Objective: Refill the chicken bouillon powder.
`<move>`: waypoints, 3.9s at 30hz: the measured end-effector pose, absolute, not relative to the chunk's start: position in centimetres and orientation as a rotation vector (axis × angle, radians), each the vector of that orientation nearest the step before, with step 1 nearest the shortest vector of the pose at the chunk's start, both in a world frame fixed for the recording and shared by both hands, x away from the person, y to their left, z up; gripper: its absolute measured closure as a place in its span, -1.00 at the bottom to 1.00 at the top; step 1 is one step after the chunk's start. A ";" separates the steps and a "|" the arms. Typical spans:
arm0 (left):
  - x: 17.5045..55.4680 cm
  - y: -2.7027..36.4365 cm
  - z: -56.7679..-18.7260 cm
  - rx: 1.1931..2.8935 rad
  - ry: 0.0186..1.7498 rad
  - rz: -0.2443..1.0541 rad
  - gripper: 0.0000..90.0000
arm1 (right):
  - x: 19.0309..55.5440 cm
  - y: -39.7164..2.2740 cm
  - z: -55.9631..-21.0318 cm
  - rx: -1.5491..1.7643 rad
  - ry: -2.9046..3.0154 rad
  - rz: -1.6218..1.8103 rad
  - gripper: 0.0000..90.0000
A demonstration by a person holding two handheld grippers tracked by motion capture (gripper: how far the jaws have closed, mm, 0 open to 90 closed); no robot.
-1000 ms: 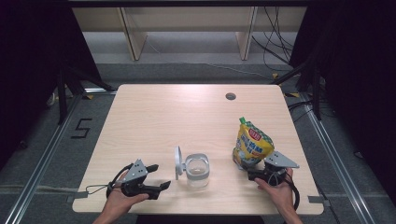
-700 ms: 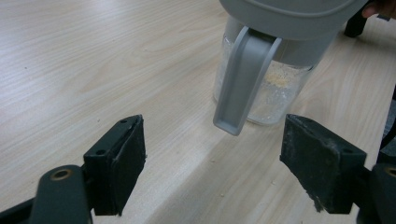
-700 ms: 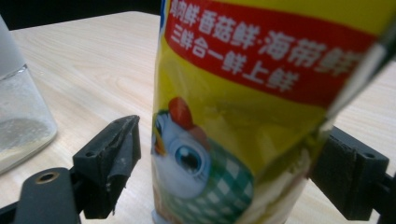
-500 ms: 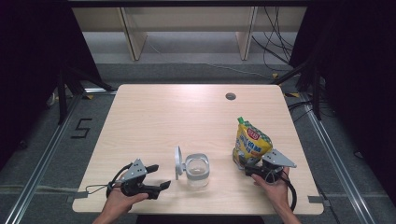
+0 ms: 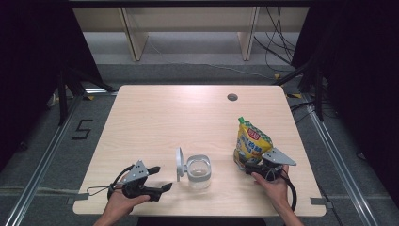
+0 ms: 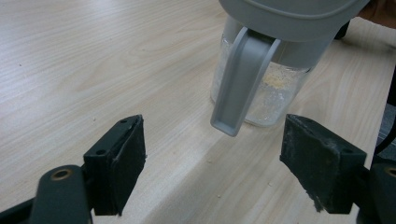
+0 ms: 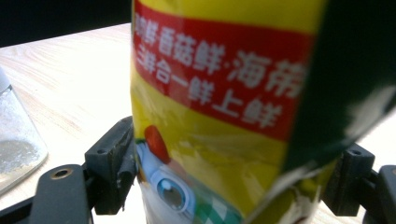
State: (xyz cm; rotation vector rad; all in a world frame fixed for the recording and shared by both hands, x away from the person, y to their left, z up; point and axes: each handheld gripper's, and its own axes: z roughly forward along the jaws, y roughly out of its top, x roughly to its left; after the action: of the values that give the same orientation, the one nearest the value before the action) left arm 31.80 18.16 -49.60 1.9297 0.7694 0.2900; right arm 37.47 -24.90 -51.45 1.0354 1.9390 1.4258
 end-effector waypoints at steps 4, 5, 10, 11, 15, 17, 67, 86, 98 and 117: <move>31.8 18.1 -49.6 1.929 0.768 0.290 -0.52 | 37.6 -24.8 -51.4 1.032 1.938 1.429 -0.48; 31.6 18.0 -49.6 1.915 0.789 0.279 -0.52 | 37.7 -24.8 -51.4 1.032 1.933 1.441 -0.46; 31.8 18.2 -49.6 1.929 0.766 0.291 -0.52 | 37.8 -24.6 -51.5 1.058 1.904 1.449 -0.42; 31.8 18.1 -49.6 1.930 0.767 0.289 -0.52 | 37.9 -24.6 -51.5 1.043 1.902 1.452 -0.41; 31.7 18.1 -49.5 1.919 0.783 0.281 -0.52 | 38.1 -24.7 -51.3 1.003 1.877 1.418 -0.34; 31.6 18.1 -49.5 1.923 0.786 0.286 -0.52 | 38.0 -24.6 -51.1 1.000 1.869 1.394 -0.33; 31.7 18.4 -49.5 1.931 0.785 0.311 -0.52 | 30.5 -22.3 -44.7 0.388 1.877 0.858 -0.20; 31.8 18.6 -49.4 1.930 0.771 0.330 -0.52 | 27.5 -20.3 -44.9 0.042 1.769 0.478 -0.19; 31.8 18.6 -49.4 1.935 0.771 0.332 -0.52 | 26.7 -19.1 -45.5 -0.143 1.710 0.303 -0.12; 31.8 18.6 -49.5 1.932 0.787 0.315 -0.53 | 26.4 -18.2 -45.8 -0.330 1.600 0.049 -0.11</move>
State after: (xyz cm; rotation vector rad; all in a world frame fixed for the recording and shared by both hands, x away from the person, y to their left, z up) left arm 31.82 18.55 -49.49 1.9318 0.7872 0.3146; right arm 26.36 -18.20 -45.80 -0.3301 1.5998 0.0490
